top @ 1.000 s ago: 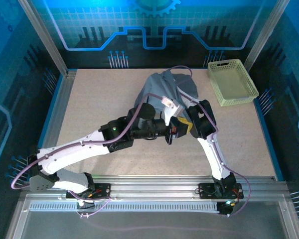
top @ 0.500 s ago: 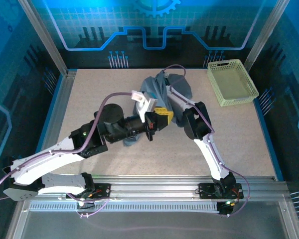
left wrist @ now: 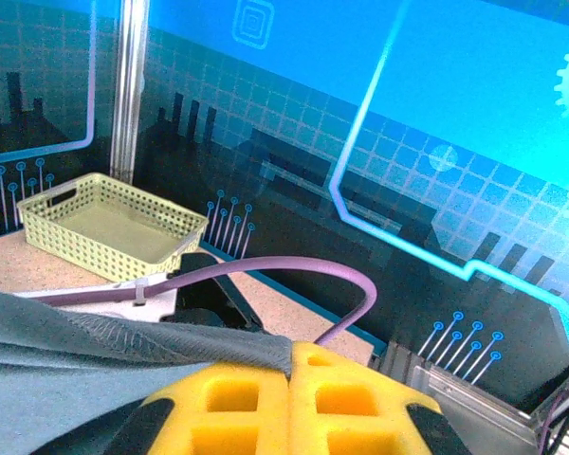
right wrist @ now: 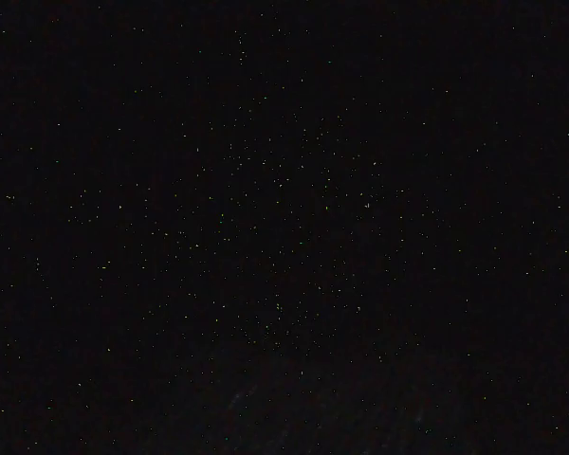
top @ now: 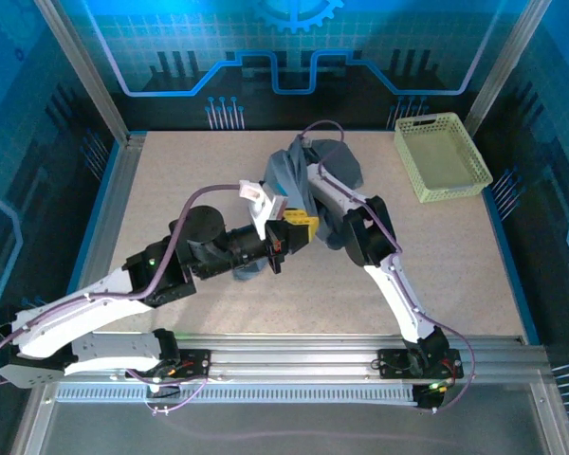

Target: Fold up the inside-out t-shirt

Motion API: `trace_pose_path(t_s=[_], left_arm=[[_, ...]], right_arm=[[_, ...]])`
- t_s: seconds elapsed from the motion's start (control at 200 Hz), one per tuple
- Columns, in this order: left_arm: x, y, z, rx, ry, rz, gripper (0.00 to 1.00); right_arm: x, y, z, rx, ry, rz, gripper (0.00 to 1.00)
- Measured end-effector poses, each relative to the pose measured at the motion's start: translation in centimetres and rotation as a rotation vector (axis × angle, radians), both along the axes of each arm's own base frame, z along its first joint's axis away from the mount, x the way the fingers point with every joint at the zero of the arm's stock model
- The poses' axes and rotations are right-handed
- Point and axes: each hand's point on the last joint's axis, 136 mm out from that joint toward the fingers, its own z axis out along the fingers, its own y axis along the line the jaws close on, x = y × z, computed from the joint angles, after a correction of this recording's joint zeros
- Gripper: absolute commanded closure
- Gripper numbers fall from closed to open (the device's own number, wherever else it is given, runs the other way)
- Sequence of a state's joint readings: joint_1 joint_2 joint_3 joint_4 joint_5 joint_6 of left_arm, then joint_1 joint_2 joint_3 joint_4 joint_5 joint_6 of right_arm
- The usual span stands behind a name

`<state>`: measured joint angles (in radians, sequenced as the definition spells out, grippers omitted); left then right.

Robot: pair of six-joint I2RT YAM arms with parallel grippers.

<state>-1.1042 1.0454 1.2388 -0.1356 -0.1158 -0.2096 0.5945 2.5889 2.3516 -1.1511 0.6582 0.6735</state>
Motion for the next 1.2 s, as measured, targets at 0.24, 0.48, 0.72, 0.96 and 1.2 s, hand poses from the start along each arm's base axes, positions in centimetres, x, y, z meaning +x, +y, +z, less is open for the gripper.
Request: trace_pose_path(t_s=[0.24,0.48,0.72,0.96,1.2], left_arm=[[1.4,2.3,-0.4,-0.01,-0.007,0.097,1.0],[4.8,6.2,-2.1,-0.006,0.02,0.289,1.0],[11.3,12.1,-9.3,0.051,0.21,0.574,1.0],[17.0,18.0,-18.5,0.136,0.51,0.815,1.0],[19.4,19.4,-26.8,0.266,0.782,0.849,0.69]], right_arm=[[-0.9,-1.0,-1.4,-0.065,0.05,0.038,0.87],[-2.9,-2.3,-1.3,0.003,0.051,0.035,1.0],[-4.8,-1.9,0.1,0.246,0.019,0.042,1.0],[-5.5,1.2,4.1,0.505,-0.078,0.146,1.0],[-6.5,3.1,5.3,0.536,-0.073,0.235,1.0]])
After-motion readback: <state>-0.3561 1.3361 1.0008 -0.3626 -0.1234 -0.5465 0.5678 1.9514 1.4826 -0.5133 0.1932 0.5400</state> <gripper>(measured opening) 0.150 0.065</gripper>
